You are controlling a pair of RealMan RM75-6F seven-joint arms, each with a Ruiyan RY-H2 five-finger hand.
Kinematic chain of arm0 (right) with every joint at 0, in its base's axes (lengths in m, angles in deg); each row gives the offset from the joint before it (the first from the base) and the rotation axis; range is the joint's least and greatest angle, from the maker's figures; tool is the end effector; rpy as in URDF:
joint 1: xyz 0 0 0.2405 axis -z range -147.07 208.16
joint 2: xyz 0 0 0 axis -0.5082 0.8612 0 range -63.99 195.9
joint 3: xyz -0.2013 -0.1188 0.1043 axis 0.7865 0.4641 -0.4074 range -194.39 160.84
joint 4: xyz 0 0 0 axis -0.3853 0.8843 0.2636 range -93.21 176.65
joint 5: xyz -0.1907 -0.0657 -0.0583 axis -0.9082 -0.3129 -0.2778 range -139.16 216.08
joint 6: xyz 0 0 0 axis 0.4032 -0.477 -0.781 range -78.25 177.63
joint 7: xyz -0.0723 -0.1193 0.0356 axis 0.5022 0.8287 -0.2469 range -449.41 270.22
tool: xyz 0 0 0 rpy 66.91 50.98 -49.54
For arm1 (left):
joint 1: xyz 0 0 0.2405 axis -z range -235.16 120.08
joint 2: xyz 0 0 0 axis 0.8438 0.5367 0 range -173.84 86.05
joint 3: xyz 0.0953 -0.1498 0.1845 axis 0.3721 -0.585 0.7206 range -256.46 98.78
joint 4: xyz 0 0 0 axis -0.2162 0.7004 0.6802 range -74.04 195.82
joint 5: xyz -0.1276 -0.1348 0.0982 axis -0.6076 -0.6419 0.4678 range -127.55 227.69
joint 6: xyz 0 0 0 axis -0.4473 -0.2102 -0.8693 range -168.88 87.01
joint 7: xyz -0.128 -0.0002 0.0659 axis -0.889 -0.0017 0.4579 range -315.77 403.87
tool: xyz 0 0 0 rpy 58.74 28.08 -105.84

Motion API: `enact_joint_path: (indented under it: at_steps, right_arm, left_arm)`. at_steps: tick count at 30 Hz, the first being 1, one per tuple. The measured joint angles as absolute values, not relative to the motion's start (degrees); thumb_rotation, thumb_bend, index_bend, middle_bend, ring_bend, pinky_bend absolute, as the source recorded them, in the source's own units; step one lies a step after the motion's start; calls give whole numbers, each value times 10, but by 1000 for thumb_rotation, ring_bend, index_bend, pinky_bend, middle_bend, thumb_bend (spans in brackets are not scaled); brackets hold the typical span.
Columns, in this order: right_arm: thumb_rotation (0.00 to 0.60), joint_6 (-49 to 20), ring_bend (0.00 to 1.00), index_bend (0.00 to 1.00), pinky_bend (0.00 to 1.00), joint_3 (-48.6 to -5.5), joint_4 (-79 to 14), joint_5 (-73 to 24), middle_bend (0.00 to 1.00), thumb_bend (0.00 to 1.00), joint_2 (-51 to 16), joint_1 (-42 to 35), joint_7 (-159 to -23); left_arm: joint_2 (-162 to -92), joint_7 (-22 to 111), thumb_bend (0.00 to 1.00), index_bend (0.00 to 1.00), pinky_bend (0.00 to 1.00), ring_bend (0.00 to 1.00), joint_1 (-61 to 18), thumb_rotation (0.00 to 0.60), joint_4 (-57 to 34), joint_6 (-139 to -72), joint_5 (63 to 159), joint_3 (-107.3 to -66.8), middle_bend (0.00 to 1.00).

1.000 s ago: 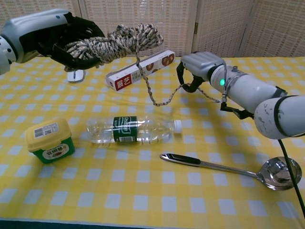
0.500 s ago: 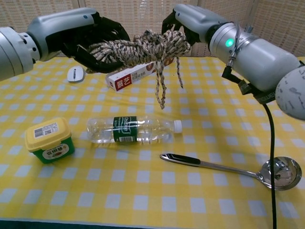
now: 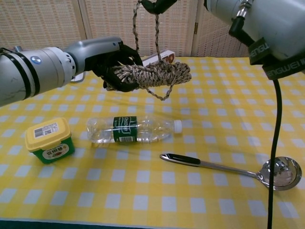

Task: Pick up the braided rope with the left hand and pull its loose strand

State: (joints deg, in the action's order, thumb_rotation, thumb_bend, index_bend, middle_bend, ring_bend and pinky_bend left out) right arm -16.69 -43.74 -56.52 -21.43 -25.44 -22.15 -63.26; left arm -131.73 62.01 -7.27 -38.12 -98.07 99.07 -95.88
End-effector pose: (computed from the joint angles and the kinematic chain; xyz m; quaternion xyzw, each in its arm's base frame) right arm 0.0111 -0.3585 0.0409 0.6452 -0.3389 0.5744 0.3727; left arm -0.0569 0.3411 -0.0056 -0.6820 -0.4803 -0.4484 0.3211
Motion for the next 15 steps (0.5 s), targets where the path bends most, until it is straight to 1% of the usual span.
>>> enact_joint_path:
  at_steps: [4, 9, 15]
  right_arm:
    - [600, -181, 363, 716, 232, -433, -612, -220, 410, 482, -234, -211, -631]
    - [600, -201, 363, 719, 236, -420, -661, -247, 412, 482, -206, -190, -646]
    - [600, -206, 369, 724, 237, -397, -702, -286, 412, 482, -176, -167, -681]
  left_arm:
    - [-1340, 650, 728, 724, 720, 677, -59, 600, -368, -1004, 917, -975, 701]
    - [-1353, 655, 728, 723, 729, 683, -53, 600, -357, -1022, 844, -1000, 701]
    - [-1352, 604, 728, 723, 729, 683, -61, 600, -353, -1009, 764, -1046, 701]
